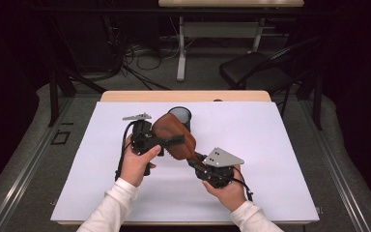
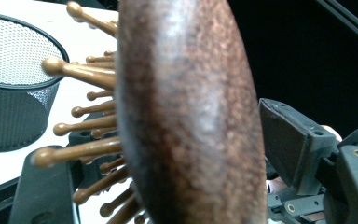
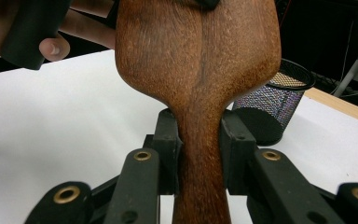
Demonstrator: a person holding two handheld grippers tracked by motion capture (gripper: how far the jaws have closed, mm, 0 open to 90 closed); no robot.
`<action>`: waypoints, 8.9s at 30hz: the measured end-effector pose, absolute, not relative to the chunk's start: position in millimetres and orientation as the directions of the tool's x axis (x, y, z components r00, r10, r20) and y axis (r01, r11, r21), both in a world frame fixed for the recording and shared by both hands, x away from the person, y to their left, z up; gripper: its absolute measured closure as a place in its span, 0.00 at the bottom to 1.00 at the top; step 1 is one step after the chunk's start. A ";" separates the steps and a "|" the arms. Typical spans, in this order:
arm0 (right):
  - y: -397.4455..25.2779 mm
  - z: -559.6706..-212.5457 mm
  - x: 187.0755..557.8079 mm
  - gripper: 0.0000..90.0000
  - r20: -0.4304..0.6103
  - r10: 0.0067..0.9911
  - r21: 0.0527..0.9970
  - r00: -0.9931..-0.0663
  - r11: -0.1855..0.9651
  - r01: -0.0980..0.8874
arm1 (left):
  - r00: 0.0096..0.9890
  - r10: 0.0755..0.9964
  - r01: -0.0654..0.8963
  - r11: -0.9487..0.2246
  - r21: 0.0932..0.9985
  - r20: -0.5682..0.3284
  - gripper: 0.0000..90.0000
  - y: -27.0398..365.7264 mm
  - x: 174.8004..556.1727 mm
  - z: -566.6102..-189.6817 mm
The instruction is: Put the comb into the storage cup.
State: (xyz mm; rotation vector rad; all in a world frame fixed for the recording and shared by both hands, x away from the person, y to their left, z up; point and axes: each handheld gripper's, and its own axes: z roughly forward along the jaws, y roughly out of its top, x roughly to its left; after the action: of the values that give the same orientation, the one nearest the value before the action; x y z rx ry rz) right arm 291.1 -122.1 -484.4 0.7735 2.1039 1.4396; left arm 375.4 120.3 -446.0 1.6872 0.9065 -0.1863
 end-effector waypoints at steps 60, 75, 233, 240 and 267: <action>-123.3 -488.6 293.3 0.79 -0.056 0.667 0.937 -0.743 0.292 0.192 | 0.584 0.397 0.761 0.035 0.648 -0.708 0.48 131.3 377.1 -445.3; -123.4 -489.5 293.2 0.79 -0.061 0.668 0.937 -0.742 0.294 0.188 | 0.549 0.391 0.795 0.028 0.606 -0.739 0.50 131.1 378.9 -442.0; -167.1 -463.9 322.8 0.00 0.135 0.715 0.908 -0.686 0.187 0.375 | 0.373 0.587 0.800 0.190 0.570 -0.718 0.52 141.2 438.8 -395.8; -168.6 -464.3 322.1 0.00 0.107 0.733 0.908 -0.672 0.203 0.366 | 0.362 0.597 0.793 0.207 0.573 -0.716 0.52 144.3 442.7 -393.6; -172.1 -467.7 321.3 0.00 0.101 0.736 0.901 -0.670 0.217 0.375 | 0.350 0.623 0.762 0.244 0.599 -0.699 0.52 147.7 457.3 -383.4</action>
State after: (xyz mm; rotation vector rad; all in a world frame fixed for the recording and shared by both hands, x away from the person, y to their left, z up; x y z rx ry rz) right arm 321.3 -172.1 -467.7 1.0342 2.1491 1.4371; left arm 457.3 147.7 -383.4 1.4481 1.3420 -0.1500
